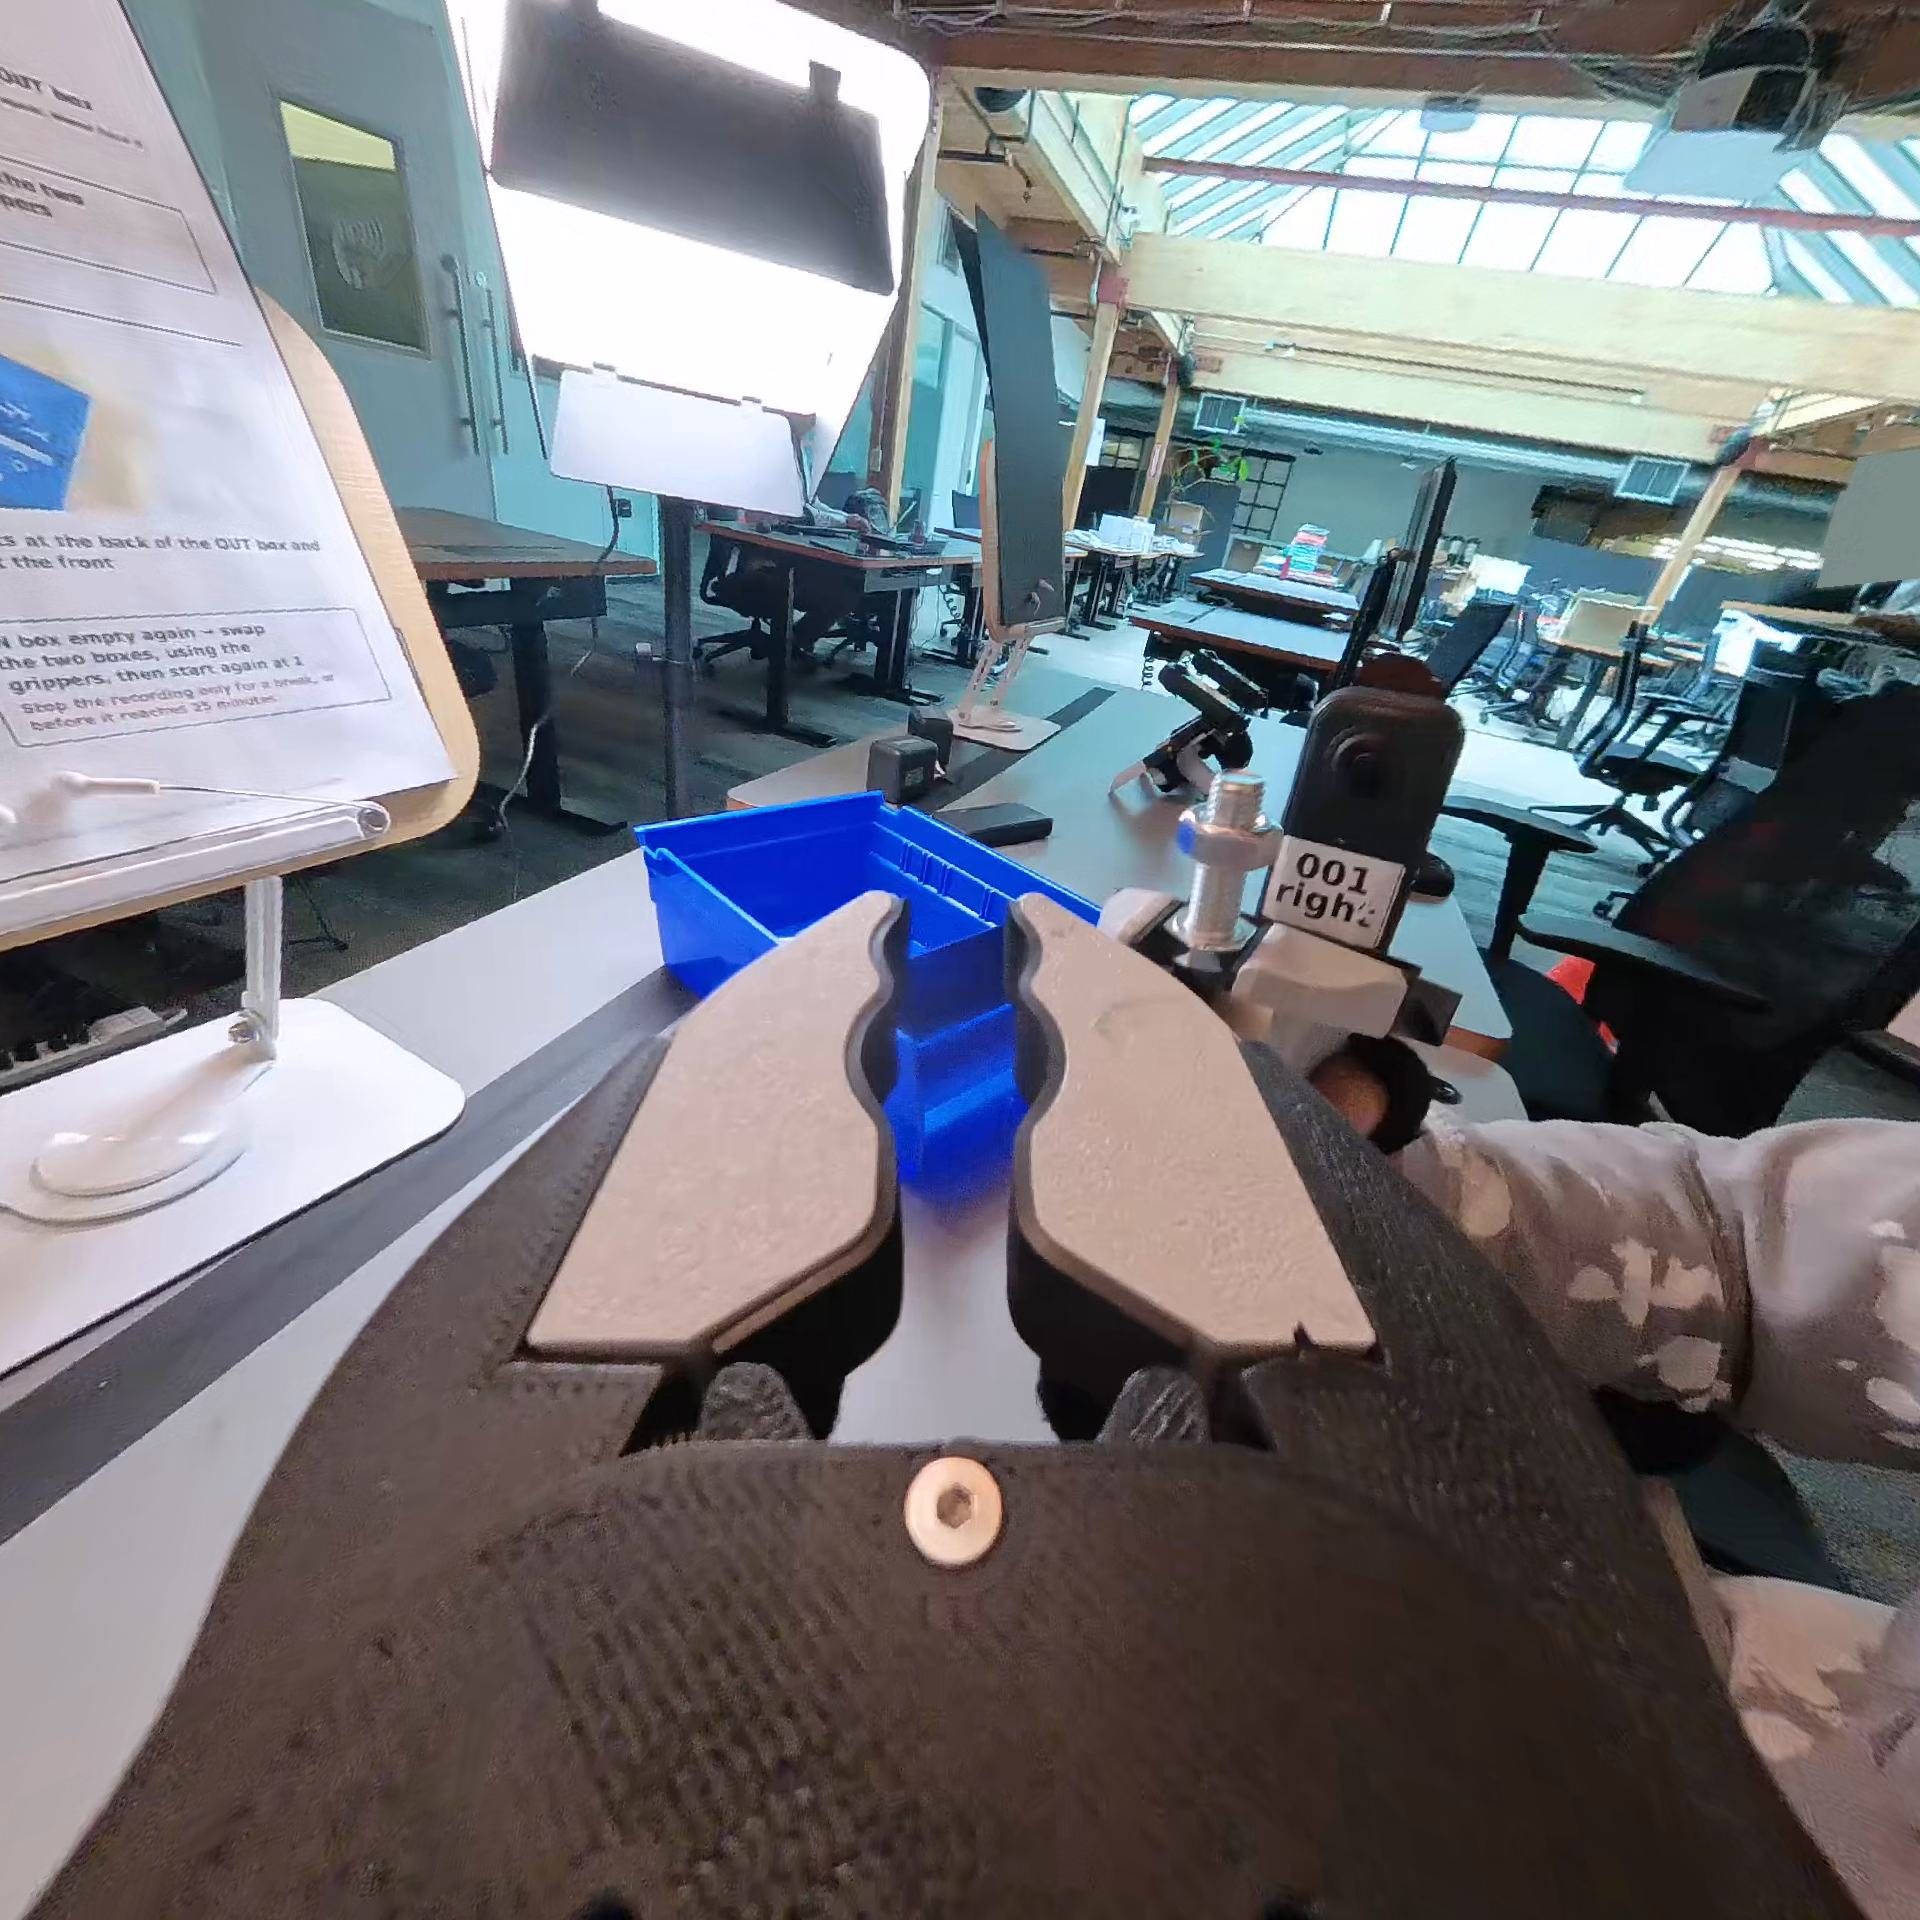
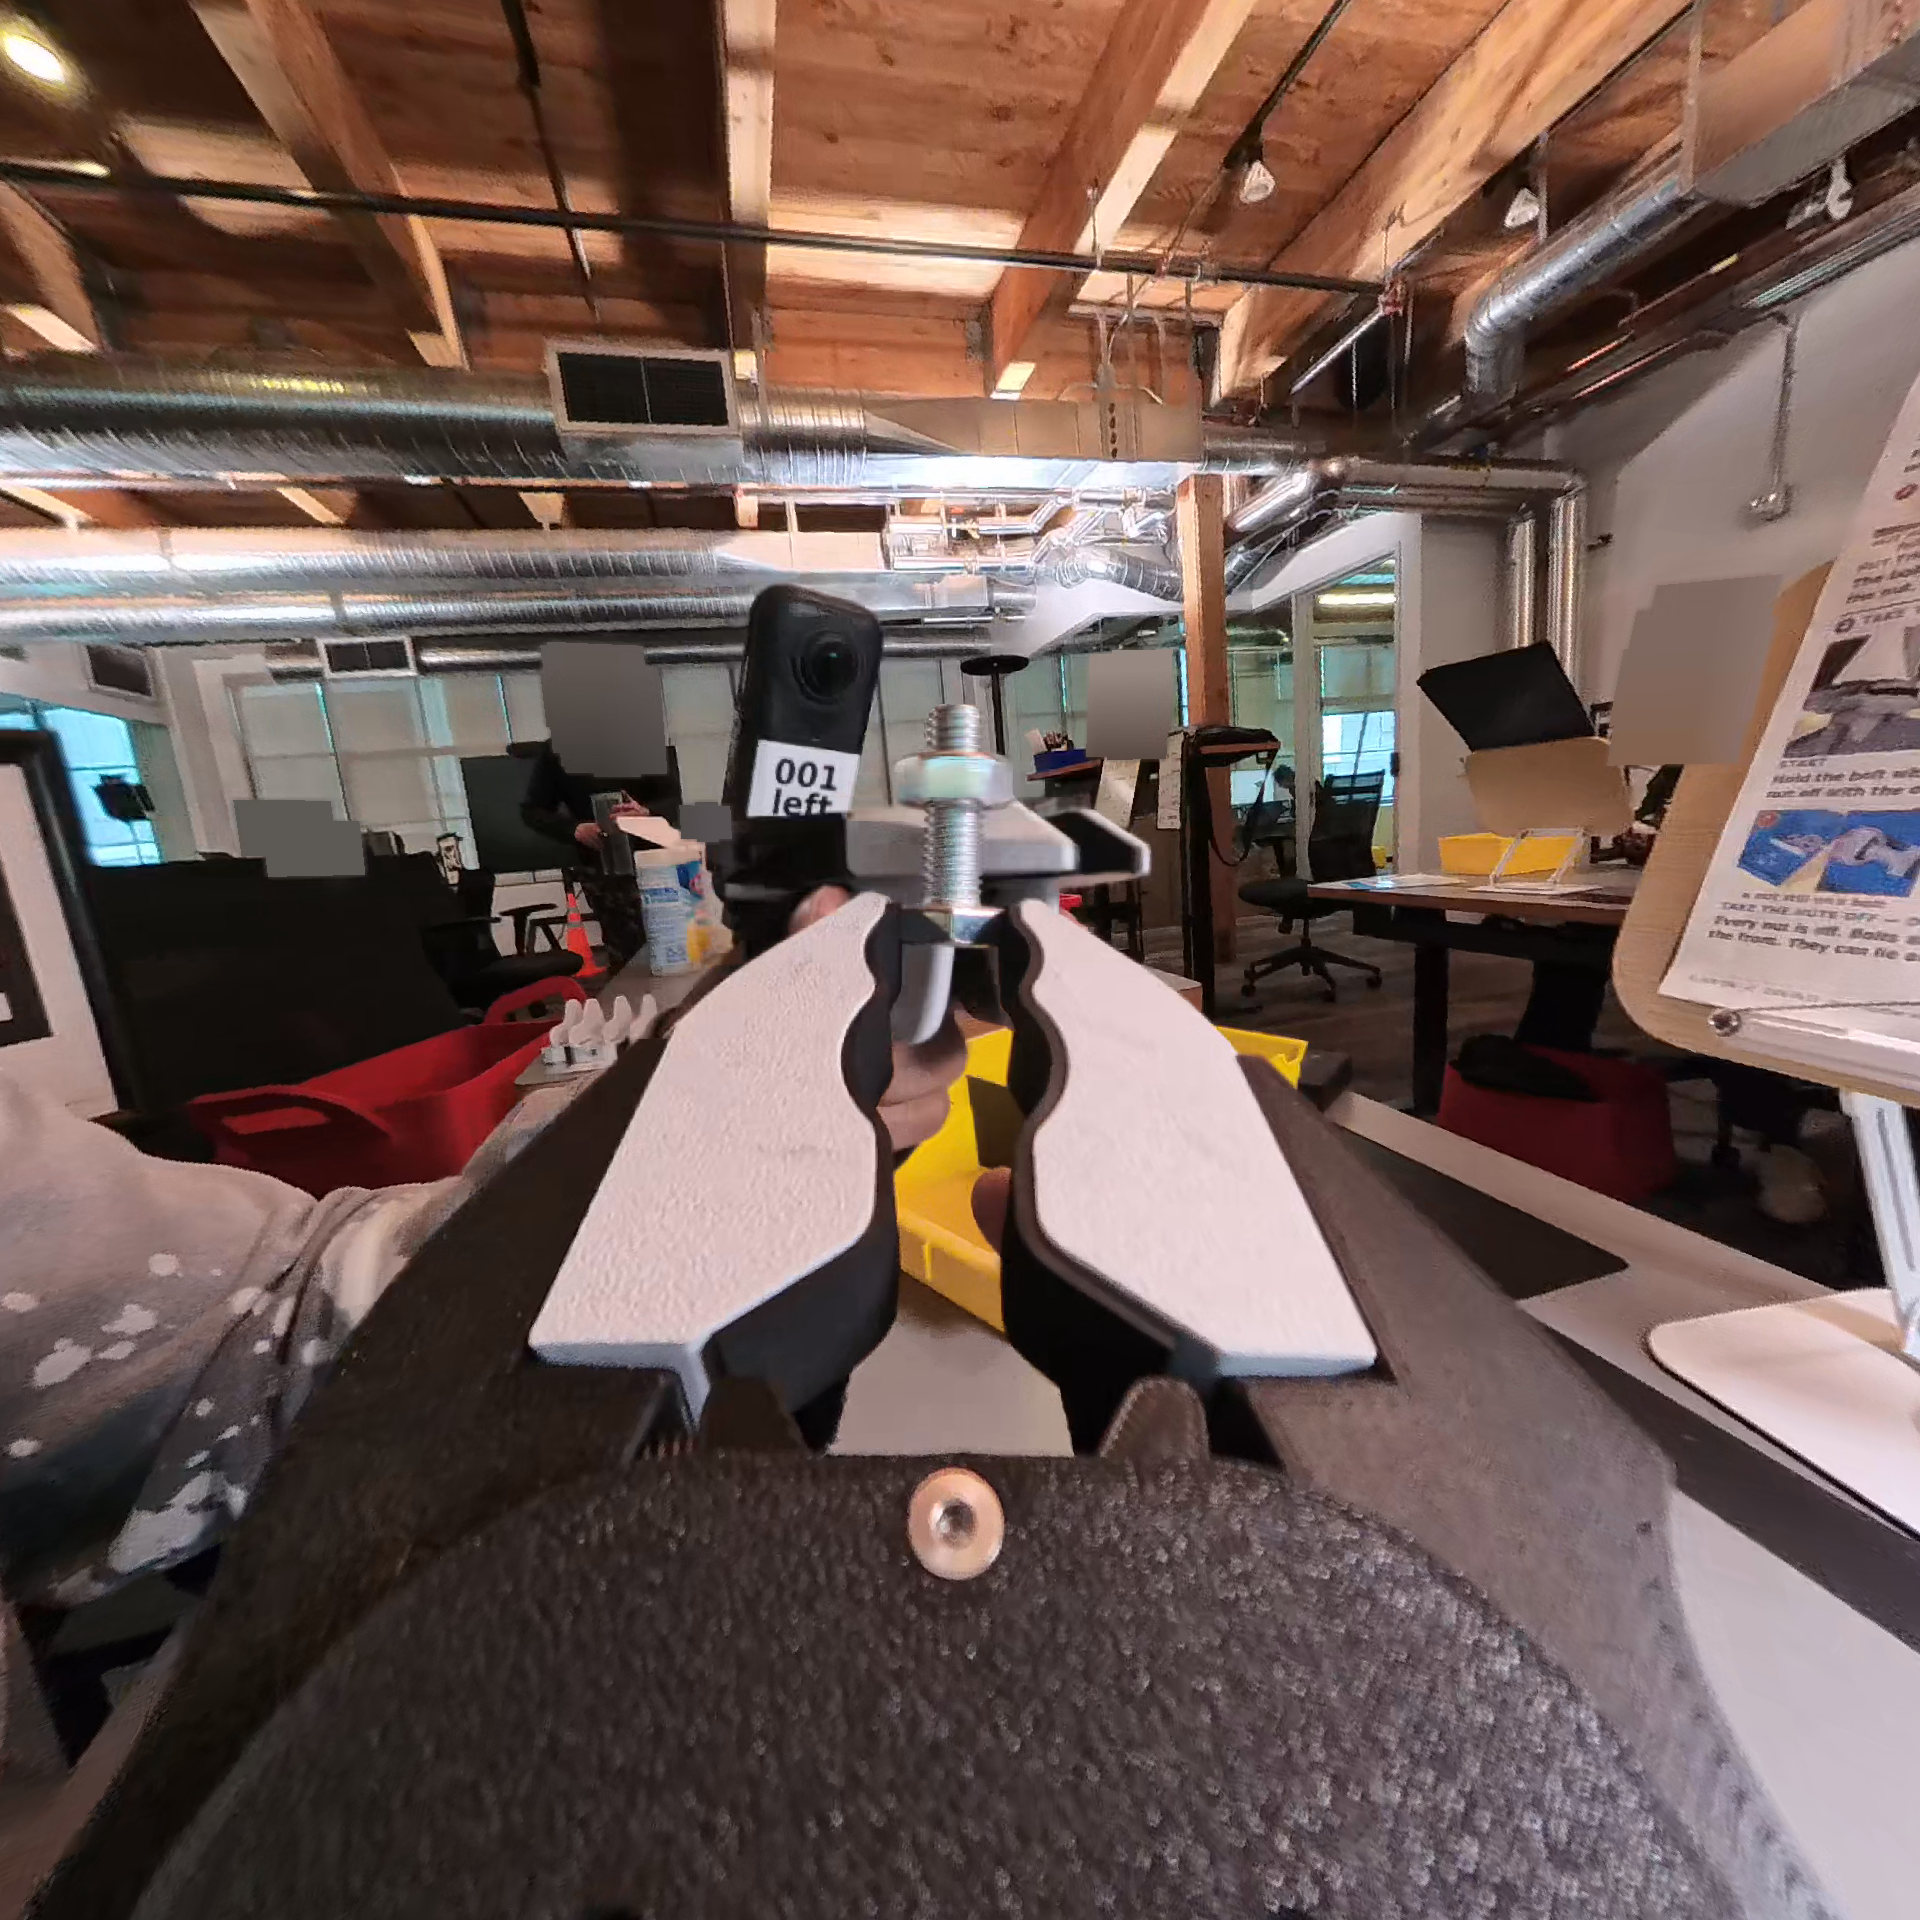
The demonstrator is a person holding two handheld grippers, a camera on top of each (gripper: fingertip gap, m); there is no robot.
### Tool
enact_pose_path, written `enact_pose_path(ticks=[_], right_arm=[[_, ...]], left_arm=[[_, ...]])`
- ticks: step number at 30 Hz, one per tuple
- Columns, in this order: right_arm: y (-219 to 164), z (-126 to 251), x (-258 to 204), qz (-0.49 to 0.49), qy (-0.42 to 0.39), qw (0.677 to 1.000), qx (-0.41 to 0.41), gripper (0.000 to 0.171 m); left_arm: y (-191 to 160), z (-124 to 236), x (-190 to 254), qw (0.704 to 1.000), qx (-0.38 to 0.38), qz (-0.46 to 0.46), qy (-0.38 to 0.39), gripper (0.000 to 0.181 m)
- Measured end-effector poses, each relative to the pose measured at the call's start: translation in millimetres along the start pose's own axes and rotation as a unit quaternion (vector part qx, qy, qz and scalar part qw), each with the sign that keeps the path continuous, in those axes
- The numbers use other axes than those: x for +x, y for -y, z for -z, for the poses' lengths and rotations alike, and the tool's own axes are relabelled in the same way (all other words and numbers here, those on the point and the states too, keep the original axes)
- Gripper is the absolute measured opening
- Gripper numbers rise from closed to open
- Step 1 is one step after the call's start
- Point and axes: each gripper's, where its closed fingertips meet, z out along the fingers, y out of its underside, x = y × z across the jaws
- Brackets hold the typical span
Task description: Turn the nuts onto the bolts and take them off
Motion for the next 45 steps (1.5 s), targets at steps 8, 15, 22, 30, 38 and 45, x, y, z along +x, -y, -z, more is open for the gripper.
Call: enact_pose_path(ticks=[8, 15, 22, 30, 38, 45], right_arm=[[-4, -1, 5, -0.003, -0.016, 1.0, -0.007, 0.018], [6, -2, -10, 0.001, 0.017, 1.0, 0.014, 0.018], [2, -2, -2, -0.003, -0.004, 1.0, 0.006, 0.018], [6, -1, -8, 0.0, 0.012, 1.0, 0.016, 0.018], [4, -3, -8, 0.002, 0.004, 1.0, 0.011, 0.018], [12, -2, -17, 0.01, 0.023, 0.999, 0.023, 0.018]], left_arm=[[12, -2, 44, 0.995, 0.027, 0.007, -0.099, 0.035], [-9, 1, -15, 0.999, -0.022, 0.004, 0.027, 0.018], [10, 0, 38, 0.996, 0.021, 0.005, -0.092, 0.036], [6, 1, 16, 1.0, 0.002, 0.001, -0.027, 0.014], [7, -2, 53, 0.994, -0.006, 0.003, -0.107, 0.039], [12, 7, 20, 0.999, 0.001, 0.025, -0.039, 0.017]])
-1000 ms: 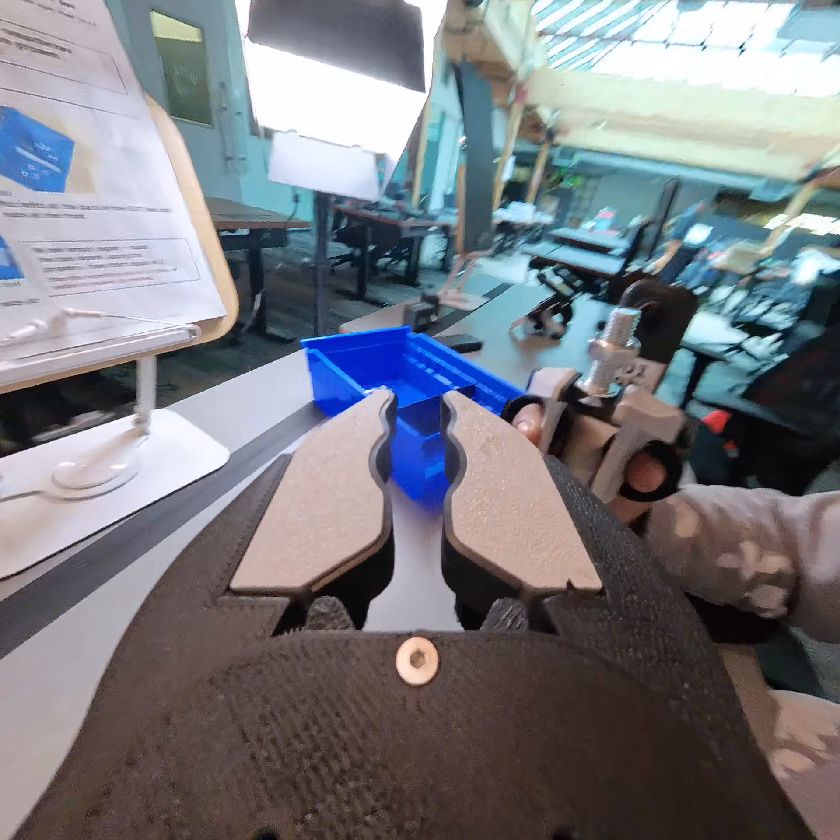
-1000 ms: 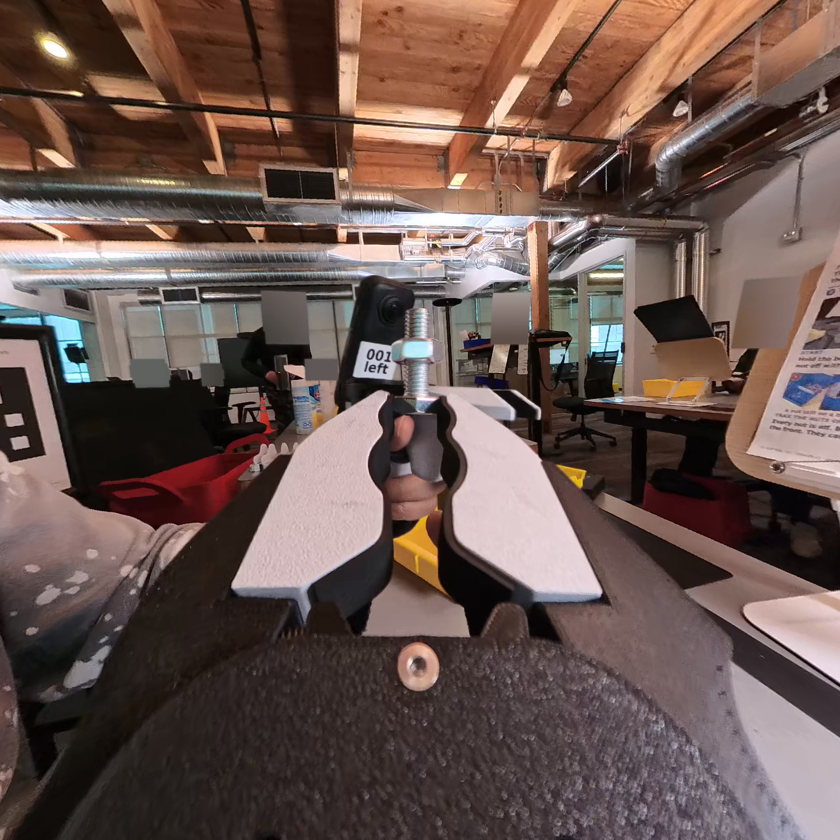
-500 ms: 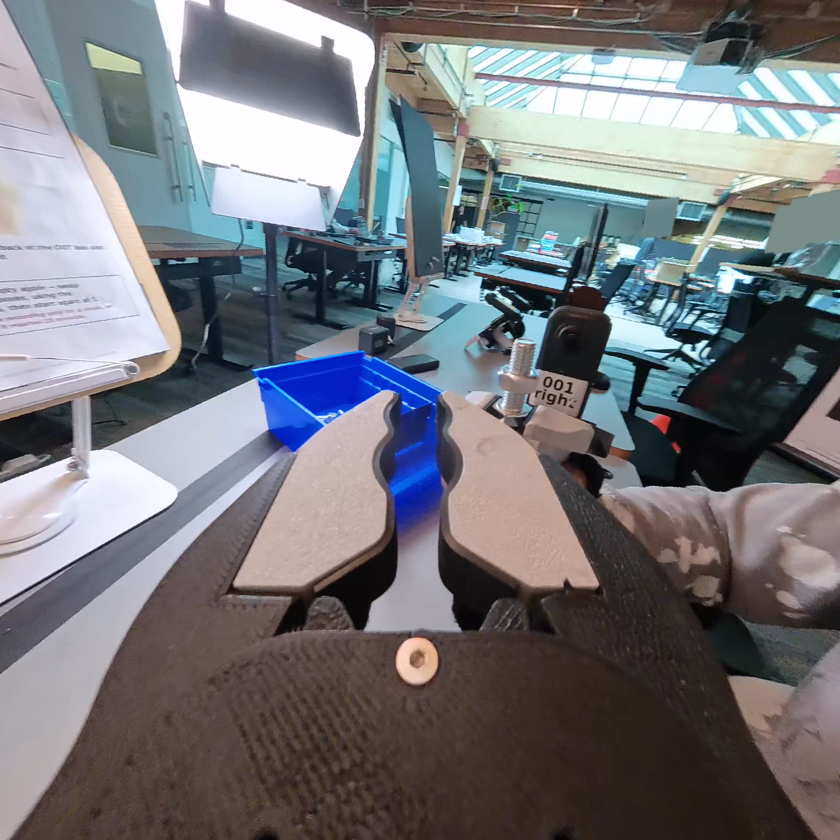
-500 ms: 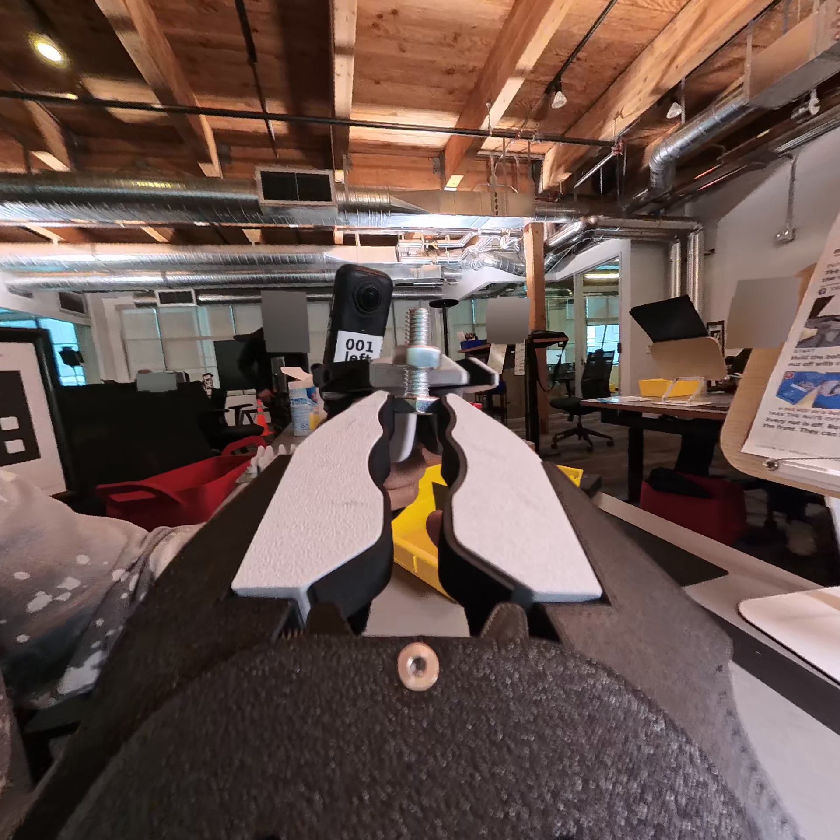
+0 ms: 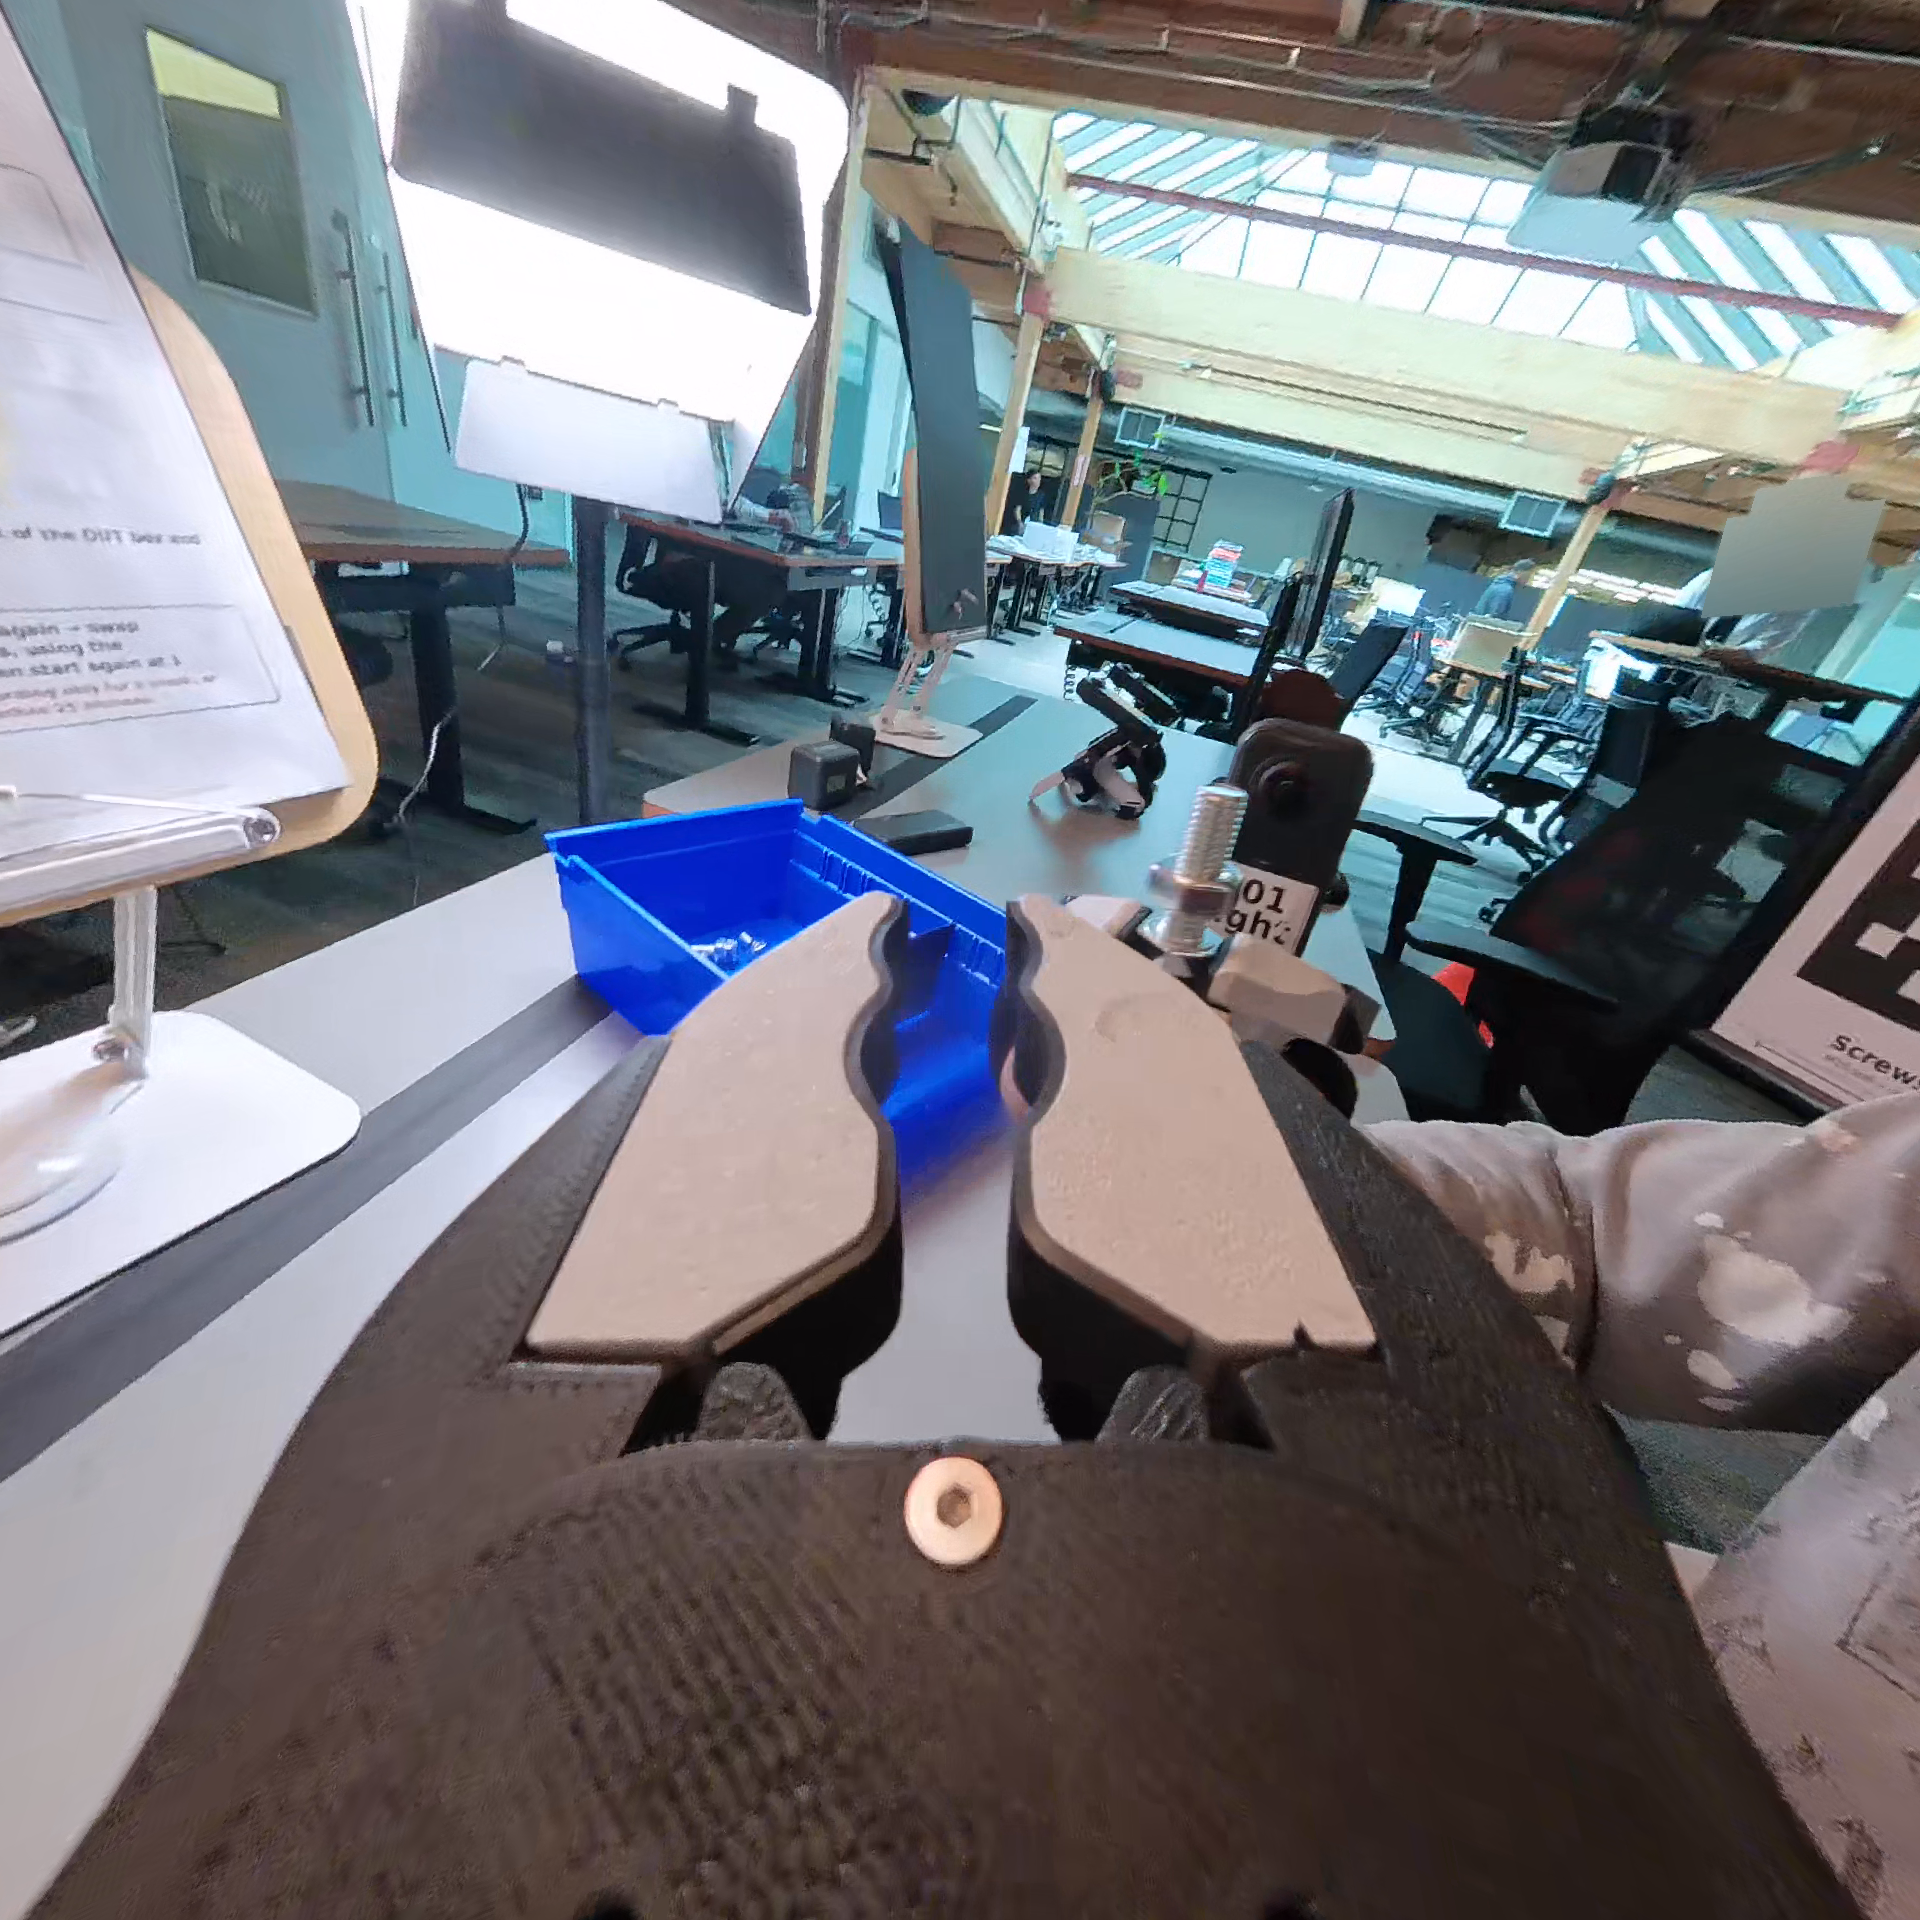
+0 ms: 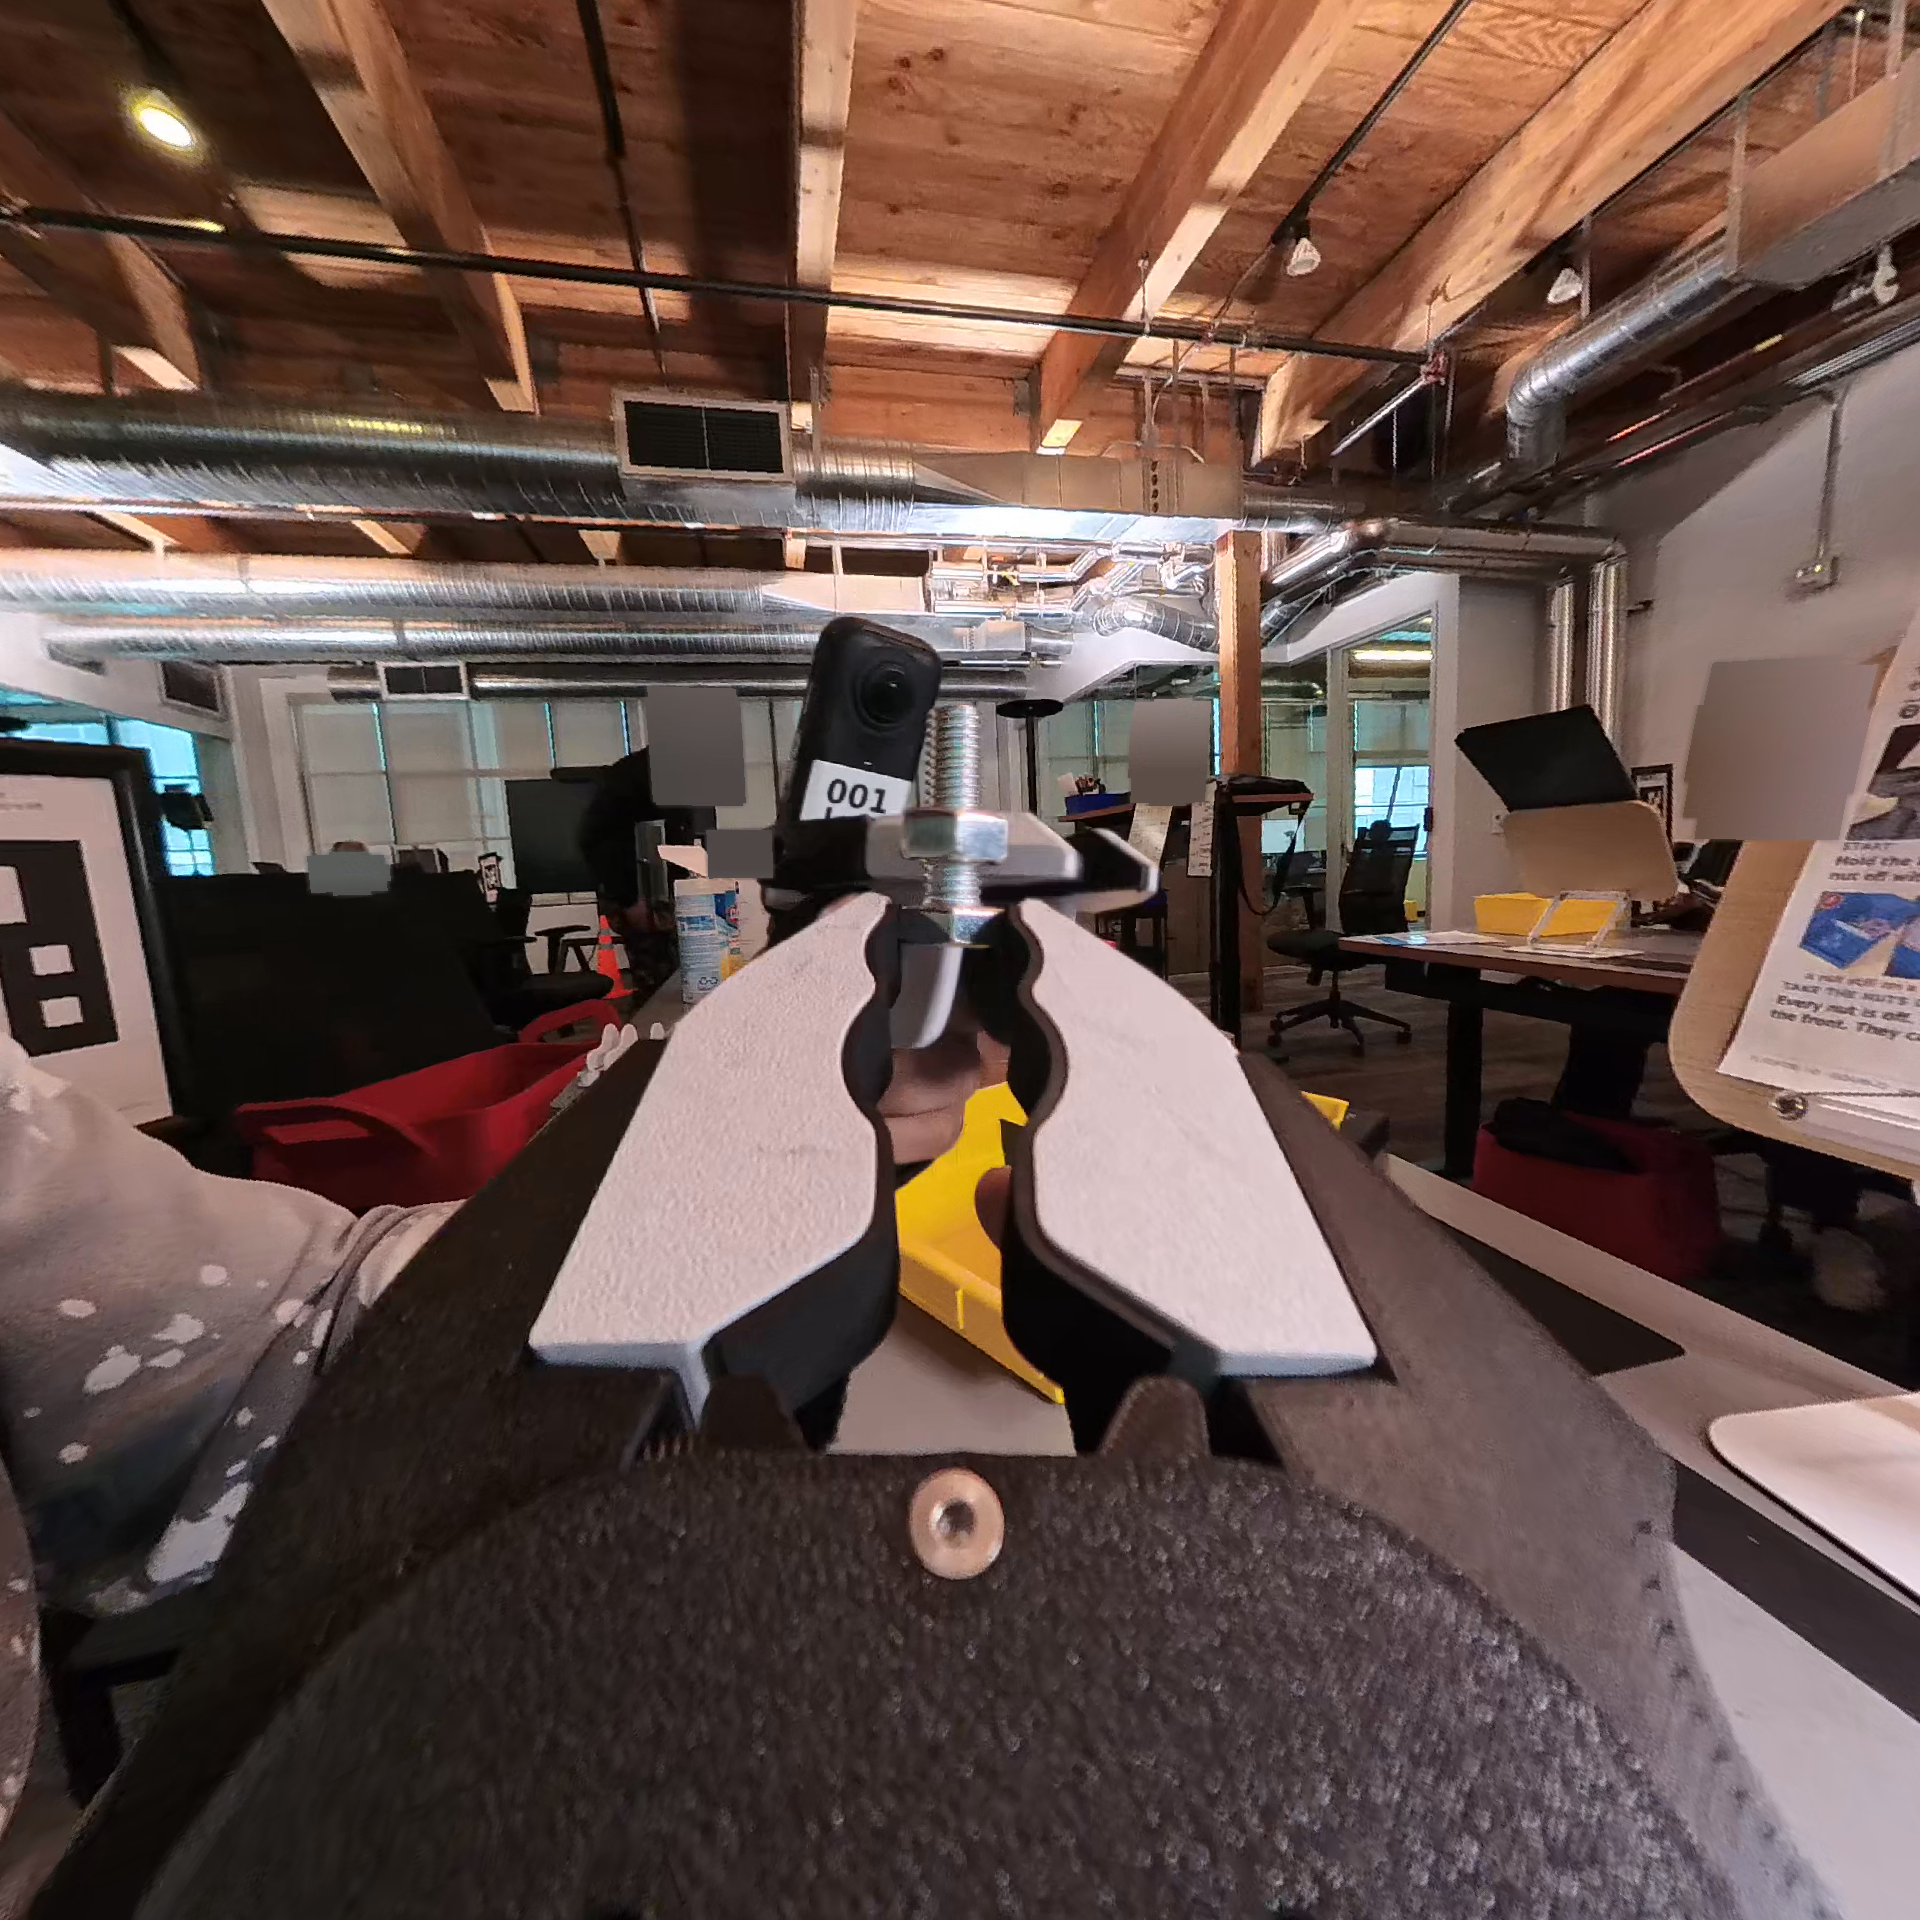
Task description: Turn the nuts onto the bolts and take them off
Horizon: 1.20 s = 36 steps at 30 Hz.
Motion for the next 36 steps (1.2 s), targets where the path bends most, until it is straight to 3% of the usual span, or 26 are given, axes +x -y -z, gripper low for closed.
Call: enact_pose_path(ticks=[7, 9, 11, 12, 22, 24, 25, 26, 34, 36], right_arm=[[-6, 0, 8, -0.012, -0.019, 1.0, -0.007, 0.018], [-6, 0, 7, -0.011, -0.017, 1.0, -0.006, 0.018], [-3, 1, 6, -0.014, -0.009, 1.0, 0.003, 0.018], [-1, 2, 5, -0.016, -0.003, 1.0, 0.005, 0.018], [-7, 1, 8, -0.013, -0.017, 1.0, -0.005, 0.018], [-6, 1, 8, -0.014, -0.02, 1.0, -0.005, 0.018], [-4, 2, 7, -0.015, -0.013, 1.0, 0.003, 0.018], [-2, 3, 5, -0.021, -0.003, 1.0, 0.007, 0.018], [-4, 1, 5, -0.011, -0.011, 1.0, -0.001, 0.018], [-5, 0, 4, -0.008, -0.011, 1.0, -0.003, 0.018]], left_arm=[[-7, -11, 37, 0.996, -0.024, 0.0, -0.084, 0.041], [-10, -14, 29, 0.998, -0.026, -0.009, -0.056, 0.031], [-7, -10, 8, 1.0, -0.012, 0.006, -0.004, 0.009], [-7, -7, 1, 1.0, -0.011, 0.009, 0.007, 0.008], [-11, -14, 30, 0.998, -0.028, 0.0, -0.062, 0.039], [-11, -14, 23, 0.999, -0.026, 0.001, -0.045, 0.029], [-11, -13, 11, 1.0, -0.028, 0.01, -0.009, 0.005], [-12, -11, 2, 0.999, -0.03, 0.003, 0.014, 0.003], [-10, -12, 27, 0.998, -0.032, 0.012, -0.061, 0.042], [-13, -15, 33, 0.997, -0.037, 0.009, -0.068, 0.043]])
